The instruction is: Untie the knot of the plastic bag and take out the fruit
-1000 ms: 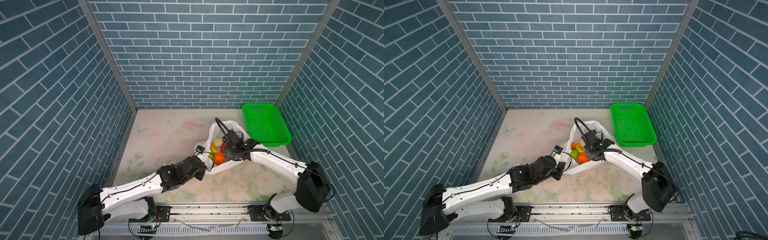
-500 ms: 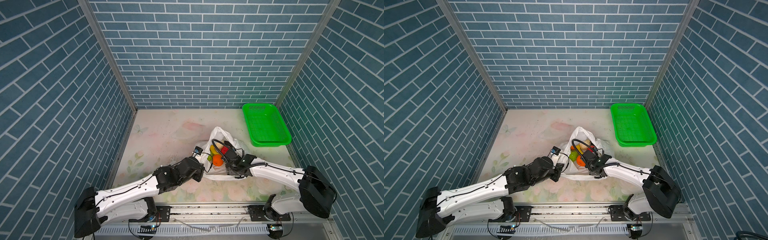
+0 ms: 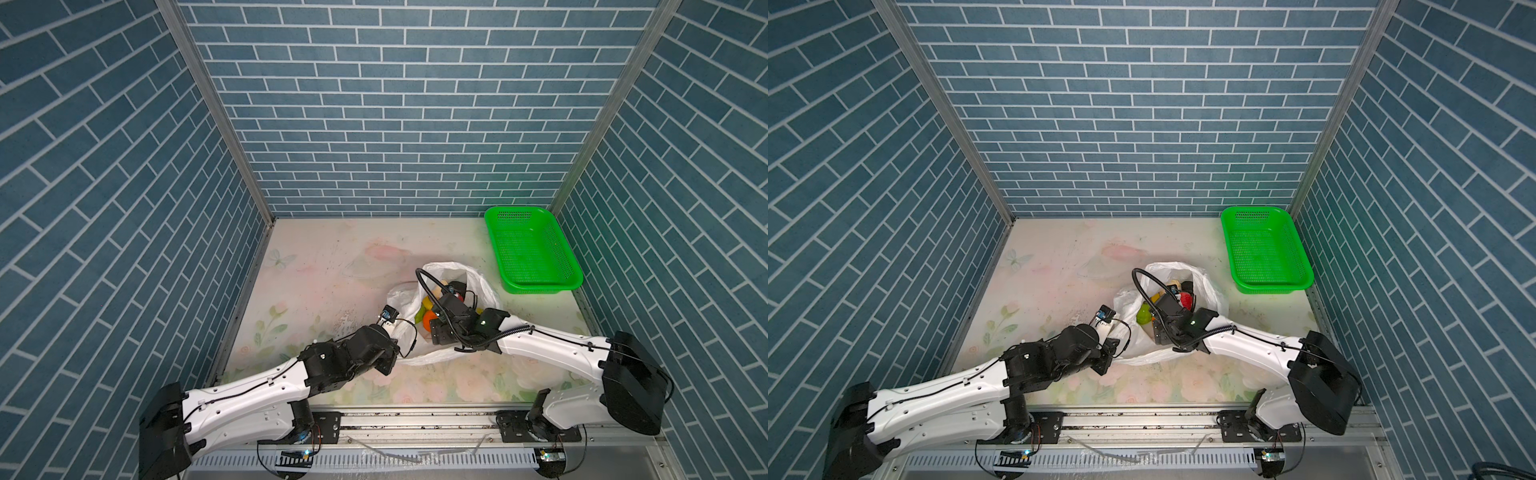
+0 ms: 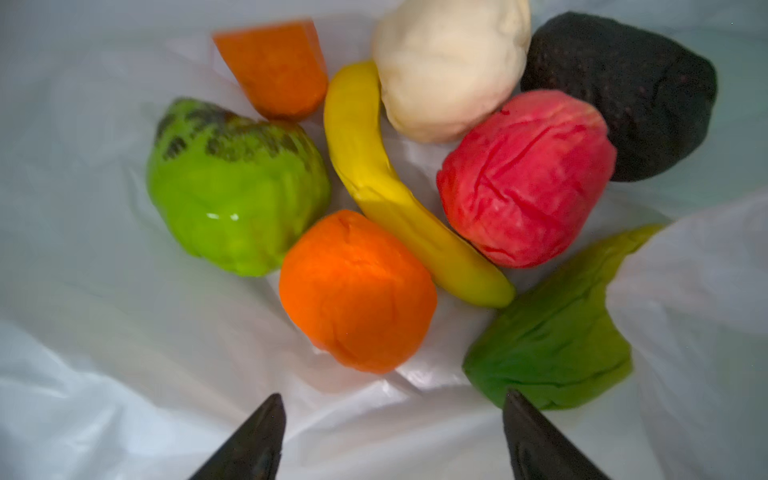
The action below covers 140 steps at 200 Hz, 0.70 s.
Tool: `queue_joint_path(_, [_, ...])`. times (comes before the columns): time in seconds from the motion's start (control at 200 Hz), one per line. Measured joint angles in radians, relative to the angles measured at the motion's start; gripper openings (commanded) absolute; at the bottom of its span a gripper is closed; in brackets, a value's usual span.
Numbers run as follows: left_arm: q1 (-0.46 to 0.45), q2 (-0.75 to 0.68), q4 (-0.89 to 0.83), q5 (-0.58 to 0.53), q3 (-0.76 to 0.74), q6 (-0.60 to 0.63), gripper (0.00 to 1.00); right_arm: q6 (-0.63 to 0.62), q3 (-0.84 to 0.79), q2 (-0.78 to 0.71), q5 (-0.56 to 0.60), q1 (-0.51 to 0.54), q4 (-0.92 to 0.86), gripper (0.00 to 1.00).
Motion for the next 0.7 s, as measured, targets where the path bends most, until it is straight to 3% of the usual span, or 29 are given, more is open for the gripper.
queue_joint_path(0.26, [-0.005, 0.007, 0.039, -0.066, 0.006, 0.045, 0.00, 0.151, 0.005, 0.077, 0.016, -0.003, 0.158, 0.88])
queue_joint_path(0.465, [-0.022, 0.030, 0.071, -0.089, 0.002, 0.072, 0.00, 0.249, 0.005, 0.101, 0.031, -0.031, 0.185, 0.91])
queue_joint_path(0.7, [-0.059, 0.056, 0.085, -0.071, -0.045, 0.087, 0.00, 0.282, -0.072, 0.119, 0.030, -0.080, 0.313, 0.91])
